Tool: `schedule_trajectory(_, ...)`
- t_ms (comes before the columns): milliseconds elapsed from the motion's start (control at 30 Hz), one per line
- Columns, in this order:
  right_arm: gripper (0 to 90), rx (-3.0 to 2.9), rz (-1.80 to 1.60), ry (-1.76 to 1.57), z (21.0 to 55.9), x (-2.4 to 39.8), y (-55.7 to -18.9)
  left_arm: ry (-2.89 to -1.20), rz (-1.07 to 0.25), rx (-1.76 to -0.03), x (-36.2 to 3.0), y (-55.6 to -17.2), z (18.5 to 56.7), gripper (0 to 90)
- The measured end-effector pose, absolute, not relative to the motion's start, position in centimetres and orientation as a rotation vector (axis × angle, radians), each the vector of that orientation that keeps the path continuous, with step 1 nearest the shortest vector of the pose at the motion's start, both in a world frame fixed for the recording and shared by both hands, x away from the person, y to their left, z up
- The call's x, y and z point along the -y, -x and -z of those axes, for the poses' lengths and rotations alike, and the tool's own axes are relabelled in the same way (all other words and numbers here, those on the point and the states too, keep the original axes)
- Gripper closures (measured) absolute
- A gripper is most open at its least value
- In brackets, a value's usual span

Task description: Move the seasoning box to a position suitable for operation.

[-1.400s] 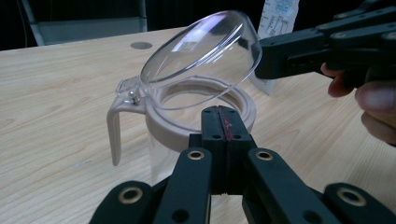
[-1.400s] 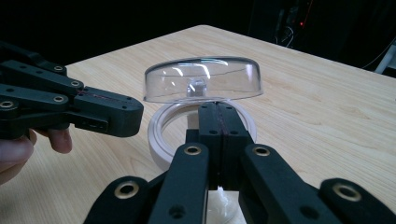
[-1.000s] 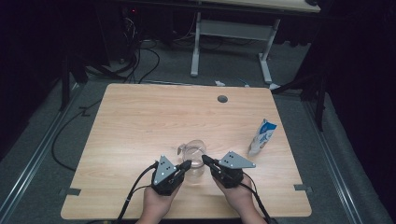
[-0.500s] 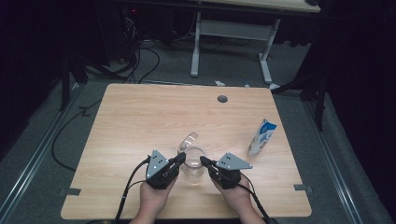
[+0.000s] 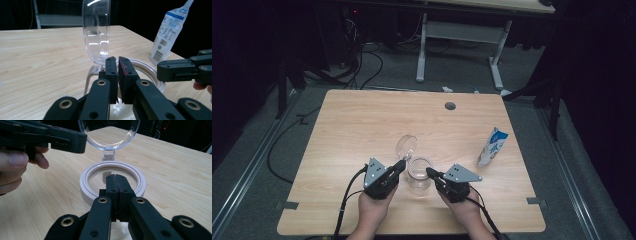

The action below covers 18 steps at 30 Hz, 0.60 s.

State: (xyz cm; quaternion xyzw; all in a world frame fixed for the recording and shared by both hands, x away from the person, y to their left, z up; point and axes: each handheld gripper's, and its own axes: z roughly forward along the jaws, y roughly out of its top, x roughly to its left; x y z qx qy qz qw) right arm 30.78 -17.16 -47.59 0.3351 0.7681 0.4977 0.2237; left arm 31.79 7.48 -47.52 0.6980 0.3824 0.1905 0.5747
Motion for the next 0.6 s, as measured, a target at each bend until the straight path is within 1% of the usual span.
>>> schedule_trajectory(133, 86.9, -2.104, -1.382, -0.919, 47.4, 17.3, -30.7, -1.659, -0.467, -0.880, -8.2, -31.2, 47.9, 84.0)
schedule_trajectory(233, 84.2, -2.076, -1.397, -0.936, 47.1, 17.9, -30.7, -1.715, -0.473, -0.895, -9.1, -31.0, 48.7, 83.6)
schedule_trajectory(267, 83.8, -2.070, -1.401, -0.936, 47.1, 18.1, -30.7, -1.747, -0.494, -0.907, -9.7, -30.9, 49.1, 83.5)
schedule_trajectory(400, 82.0, -2.043, -1.383, -0.970, 47.0, 19.1, -31.0, -1.810, -0.520, -0.940, -11.5, -30.6, 50.3, 80.2)
schedule_trajectory(600, 75.2, -2.024, -1.331, -1.035, 47.5, 20.4, -31.4, -1.836, -0.511, -0.973, -14.0, -30.5, 50.9, 77.0)
